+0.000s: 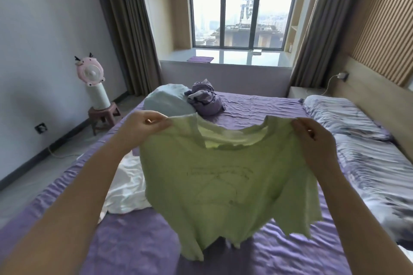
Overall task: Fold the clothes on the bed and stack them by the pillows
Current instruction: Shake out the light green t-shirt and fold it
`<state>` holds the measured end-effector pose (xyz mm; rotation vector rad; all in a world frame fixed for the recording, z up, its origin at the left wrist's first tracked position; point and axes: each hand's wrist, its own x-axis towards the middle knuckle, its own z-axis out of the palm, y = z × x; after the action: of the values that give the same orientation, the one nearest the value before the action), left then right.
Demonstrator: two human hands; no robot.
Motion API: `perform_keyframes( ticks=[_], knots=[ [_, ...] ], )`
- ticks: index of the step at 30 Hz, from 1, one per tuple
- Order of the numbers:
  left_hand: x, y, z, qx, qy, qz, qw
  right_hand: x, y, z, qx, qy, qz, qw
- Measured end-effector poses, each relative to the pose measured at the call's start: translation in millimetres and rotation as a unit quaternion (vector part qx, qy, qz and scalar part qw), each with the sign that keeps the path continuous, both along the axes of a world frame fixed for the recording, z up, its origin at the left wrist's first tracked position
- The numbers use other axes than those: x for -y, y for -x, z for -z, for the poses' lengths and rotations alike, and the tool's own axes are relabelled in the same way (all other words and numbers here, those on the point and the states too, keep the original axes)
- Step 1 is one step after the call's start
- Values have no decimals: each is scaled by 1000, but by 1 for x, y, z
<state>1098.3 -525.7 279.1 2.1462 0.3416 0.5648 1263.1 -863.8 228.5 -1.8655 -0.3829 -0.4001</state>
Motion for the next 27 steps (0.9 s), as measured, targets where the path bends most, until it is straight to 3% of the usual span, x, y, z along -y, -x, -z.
perform_keyframes(
  ticks=[4, 10, 16, 27],
  knots=[
    [-1, 13, -6, 65, 63, -44, 995, 13, 15, -14, 11, 10, 15, 1000],
    [-2, 36, -17, 124, 101, -22, 987, 33, 47, -26, 36, 11, 68, 997],
    [-2, 66, -21, 175, 79, 2, 981, 31, 106, -42, 91, 2, 142, 986],
    [-7, 99, 25, 138, 95, 46, 985, 39, 182, -17, 91, 41, 180, 979]
  ],
)
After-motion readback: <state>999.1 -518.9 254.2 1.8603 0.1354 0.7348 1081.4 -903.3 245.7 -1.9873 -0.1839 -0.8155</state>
